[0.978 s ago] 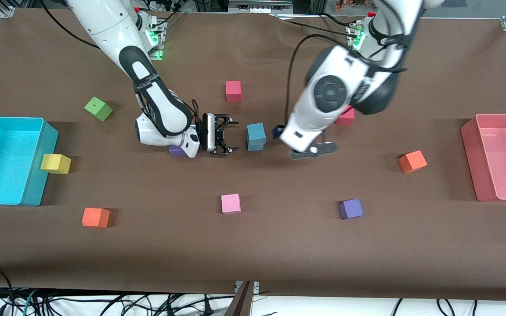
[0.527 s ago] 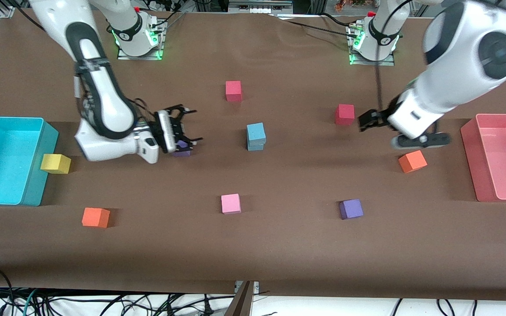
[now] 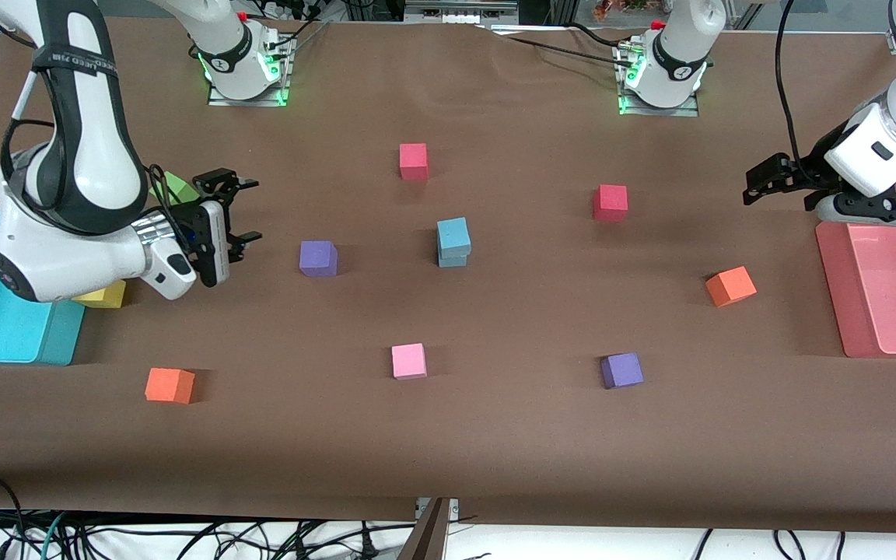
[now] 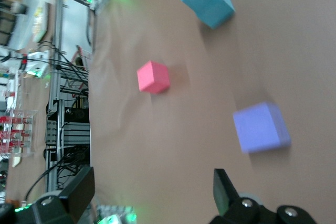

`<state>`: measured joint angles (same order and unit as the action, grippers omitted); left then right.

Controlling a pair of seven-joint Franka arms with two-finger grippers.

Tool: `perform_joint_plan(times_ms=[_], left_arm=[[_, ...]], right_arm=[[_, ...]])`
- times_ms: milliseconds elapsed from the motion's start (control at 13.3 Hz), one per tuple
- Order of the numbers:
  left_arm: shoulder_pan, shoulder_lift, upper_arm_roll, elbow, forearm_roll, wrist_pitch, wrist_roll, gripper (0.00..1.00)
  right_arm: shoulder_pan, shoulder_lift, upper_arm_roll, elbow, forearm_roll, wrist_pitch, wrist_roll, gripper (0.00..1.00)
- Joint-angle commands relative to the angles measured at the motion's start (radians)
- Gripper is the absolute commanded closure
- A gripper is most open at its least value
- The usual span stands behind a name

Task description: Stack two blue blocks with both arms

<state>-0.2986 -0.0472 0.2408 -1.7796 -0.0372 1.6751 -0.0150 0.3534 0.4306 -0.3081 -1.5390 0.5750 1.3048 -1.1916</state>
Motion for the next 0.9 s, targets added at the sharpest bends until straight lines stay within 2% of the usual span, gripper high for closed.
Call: perform_joint_plan(times_ms=[0,226,451,677,828], left_arm=[[0.001,-0.011,-0.012,-0.006,0.048,-0.018,0.01,0.0],[0.001,-0.005,-0.015,0.022,0.046,-0.061,-0.002,0.0],[-0.001,-0.005,-0.041,0.034,0.046,-0.061,-0.045,0.0],[-0.001,0.0,-0.043,0.045,0.046,-0.054,-0.08,0.0],[-0.001,0.026,-0.041,0.078,0.043,-0.068,-0.079,0.0]], right_arm=[[0.012,0.011,-0.011,0.071,-0.117,-0.044,0.192,0.0],[0.056,-0.033,-0.003,0.074,-0.286,-0.001,0.414,0.0],[0.041,-0.058,0.029,0.077,-0.348,0.008,0.686,0.0],[0.022,-0.098,0.04,0.059,-0.429,0.115,0.866,0.0],[0.016,-0.113,0.038,0.046,-0.448,0.158,0.918,0.0]])
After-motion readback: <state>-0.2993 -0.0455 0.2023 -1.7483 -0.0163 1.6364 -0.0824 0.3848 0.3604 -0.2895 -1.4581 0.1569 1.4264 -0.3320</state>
